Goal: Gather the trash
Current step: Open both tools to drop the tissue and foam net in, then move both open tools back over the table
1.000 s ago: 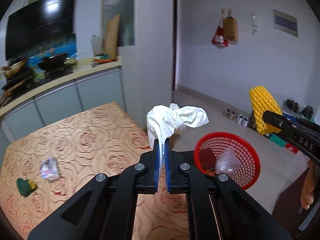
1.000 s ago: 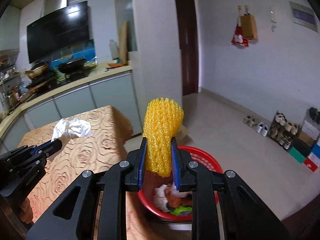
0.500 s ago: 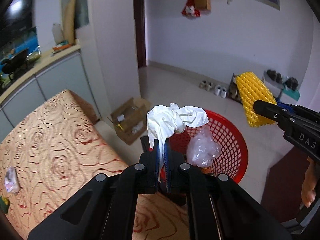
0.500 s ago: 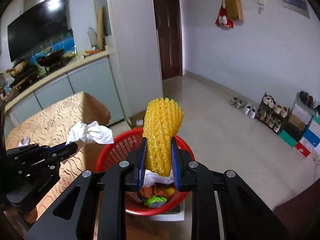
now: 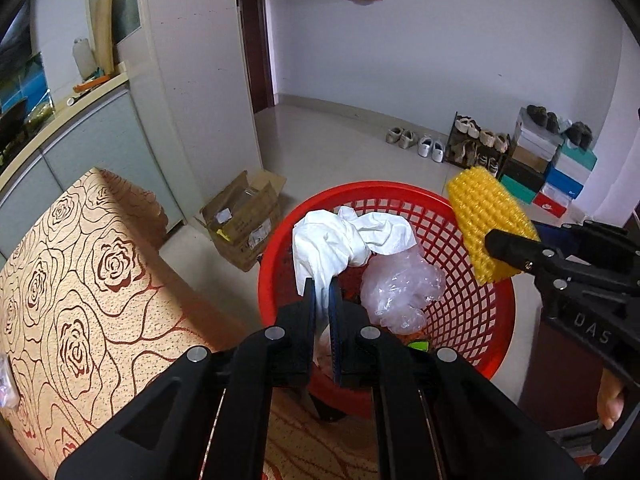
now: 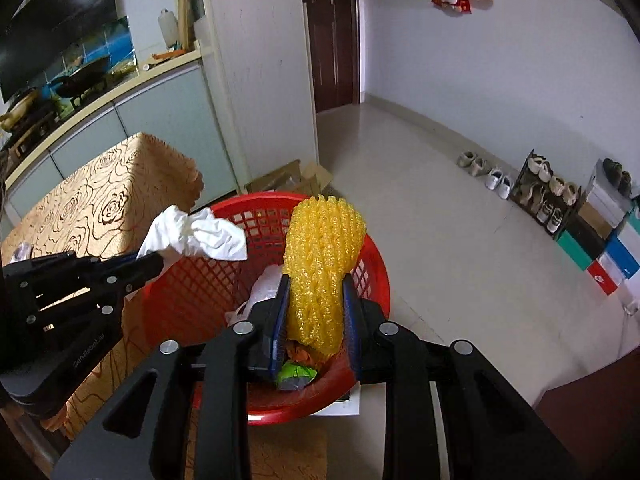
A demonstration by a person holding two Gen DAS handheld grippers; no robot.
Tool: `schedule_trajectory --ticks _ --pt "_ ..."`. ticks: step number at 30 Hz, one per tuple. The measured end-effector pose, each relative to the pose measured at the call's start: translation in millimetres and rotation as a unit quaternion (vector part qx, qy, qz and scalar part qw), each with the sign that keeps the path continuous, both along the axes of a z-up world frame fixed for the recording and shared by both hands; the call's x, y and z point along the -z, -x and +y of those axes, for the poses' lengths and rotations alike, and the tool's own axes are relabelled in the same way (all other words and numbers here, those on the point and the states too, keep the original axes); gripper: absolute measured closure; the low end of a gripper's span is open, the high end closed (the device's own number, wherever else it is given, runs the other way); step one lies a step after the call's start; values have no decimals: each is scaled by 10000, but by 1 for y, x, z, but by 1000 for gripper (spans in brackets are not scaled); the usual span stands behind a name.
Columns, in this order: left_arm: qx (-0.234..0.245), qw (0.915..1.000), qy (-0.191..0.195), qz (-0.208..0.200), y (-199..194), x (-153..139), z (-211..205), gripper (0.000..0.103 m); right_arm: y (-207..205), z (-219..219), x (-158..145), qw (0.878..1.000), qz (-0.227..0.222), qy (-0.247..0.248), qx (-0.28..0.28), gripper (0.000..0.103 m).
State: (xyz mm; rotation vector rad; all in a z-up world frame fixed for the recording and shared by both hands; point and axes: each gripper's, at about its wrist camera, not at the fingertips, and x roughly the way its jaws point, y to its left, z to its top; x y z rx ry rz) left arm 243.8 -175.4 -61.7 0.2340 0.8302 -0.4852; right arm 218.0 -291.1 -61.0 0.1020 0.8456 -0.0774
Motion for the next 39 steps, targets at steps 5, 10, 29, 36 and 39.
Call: schedule_trajectory --ticks 5,10,29,36,39 --pt "-33 10000 17 27 -2 2 0 79 0 -1 4 10000 72 -54 -35 75" --pt "-74 9999 90 -19 1 -3 4 63 4 -2 3 9999 49 -111 -34 63" --pt "-770 9955 389 -390 26 -37 63 49 30 10 -28 9987 -456 -239 -12 50" --pt "-1103 9908 498 -604 40 -52 92 48 37 21 -39 9975 -683 -196 -43 47" --pt "-1211 9888 521 -703 45 -58 102 48 39 28 -45 9966 -802 -191 -71 47"
